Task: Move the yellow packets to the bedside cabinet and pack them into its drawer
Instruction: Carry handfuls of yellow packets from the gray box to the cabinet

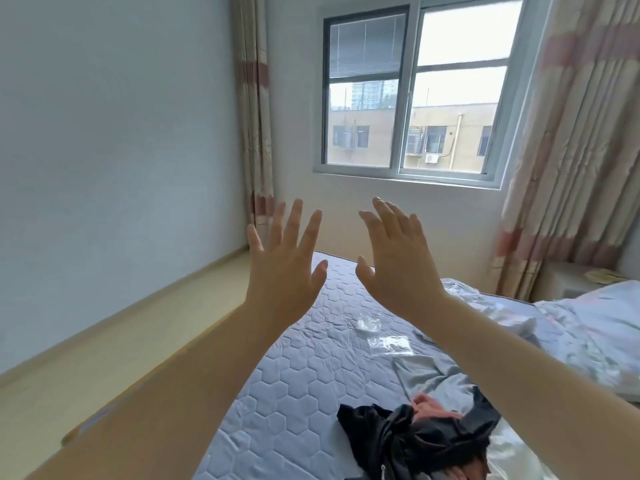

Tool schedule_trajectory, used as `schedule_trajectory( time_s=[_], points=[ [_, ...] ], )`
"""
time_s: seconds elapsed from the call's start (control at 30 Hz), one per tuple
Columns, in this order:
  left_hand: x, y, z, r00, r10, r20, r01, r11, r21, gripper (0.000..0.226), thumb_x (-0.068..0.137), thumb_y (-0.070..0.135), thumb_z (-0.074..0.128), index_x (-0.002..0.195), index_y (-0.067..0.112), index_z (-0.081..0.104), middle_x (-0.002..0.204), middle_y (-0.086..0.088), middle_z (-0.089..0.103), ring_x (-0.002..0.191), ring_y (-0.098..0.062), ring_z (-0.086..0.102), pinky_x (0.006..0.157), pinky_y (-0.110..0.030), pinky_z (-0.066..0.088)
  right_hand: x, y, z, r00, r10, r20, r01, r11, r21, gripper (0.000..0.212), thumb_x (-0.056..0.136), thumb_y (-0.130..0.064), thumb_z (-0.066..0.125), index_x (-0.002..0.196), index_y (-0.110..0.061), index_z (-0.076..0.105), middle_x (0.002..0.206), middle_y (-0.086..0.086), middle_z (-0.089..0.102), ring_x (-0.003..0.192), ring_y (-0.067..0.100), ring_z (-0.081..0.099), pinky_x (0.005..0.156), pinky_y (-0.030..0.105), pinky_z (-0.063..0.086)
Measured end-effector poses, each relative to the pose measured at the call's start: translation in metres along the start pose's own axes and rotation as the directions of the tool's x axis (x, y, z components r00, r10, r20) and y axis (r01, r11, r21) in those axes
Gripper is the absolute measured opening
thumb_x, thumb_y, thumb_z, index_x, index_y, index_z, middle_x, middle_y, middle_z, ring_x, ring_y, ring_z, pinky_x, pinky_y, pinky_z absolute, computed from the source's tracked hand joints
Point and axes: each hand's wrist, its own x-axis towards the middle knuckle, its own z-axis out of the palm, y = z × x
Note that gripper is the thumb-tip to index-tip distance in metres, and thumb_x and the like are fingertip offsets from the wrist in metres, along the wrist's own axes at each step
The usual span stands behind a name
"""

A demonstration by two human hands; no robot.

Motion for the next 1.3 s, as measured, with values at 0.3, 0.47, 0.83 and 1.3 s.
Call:
schedule_trajectory(
  time_s=[0.3,0.47,0.83,1.3],
  points=[
    [0.022,-0.241,0.026,0.997,0.077,-0.012,-0.076,0.996,0.054,0.067,0.086,0.042,0.03,0.147,0.016,0.02,0.155,-0.017,0.027,0.143,-0.037,0.024,0.101,-0.069,0.026,0.126,-0.172,0.113,0.993,0.12,-0.007,-0.119,0.992,0.039,0.066,0.077,-0.022,0.066,0.136,-0.004,0.043,0.146,0.02,0.037,0.135,0.038,0.035,0.108,0.058,0.026],
    [0.039,-0.345,0.041,0.995,0.094,-0.032,-0.093,0.995,0.044,0.067,0.086,0.041,0.031,0.147,0.015,0.024,0.155,-0.017,0.027,0.143,-0.036,0.024,0.102,-0.069,0.027,0.195,-0.238,0.162,0.992,0.124,0.016,-0.124,0.992,0.037,0.065,0.08,-0.023,0.064,0.138,-0.006,0.04,0.149,0.017,0.032,0.139,0.035,0.029,0.112,0.054,0.02],
    [0.074,-0.534,0.133,0.998,0.069,0.003,-0.069,0.995,0.074,0.069,0.087,0.037,0.046,0.149,0.016,0.022,0.156,-0.015,0.024,0.144,-0.035,0.021,0.104,-0.067,0.024,0.312,-0.341,0.314,0.99,0.136,-0.034,-0.127,0.974,0.186,0.059,0.081,-0.018,0.063,0.134,-0.006,0.042,0.148,0.017,0.033,0.137,0.035,0.028,0.112,0.054,0.024],
    [0.157,-0.763,0.242,0.996,0.067,0.056,-0.07,0.996,0.063,0.071,0.086,0.042,0.04,0.15,0.016,0.024,0.157,-0.015,0.022,0.145,-0.035,0.018,0.107,-0.066,0.019,0.474,-0.455,0.489,0.988,0.144,0.052,-0.151,0.978,0.146,0.063,0.081,-0.019,0.062,0.138,-0.007,0.039,0.15,0.014,0.031,0.139,0.032,0.026,0.115,0.051,0.018]
  ],
)
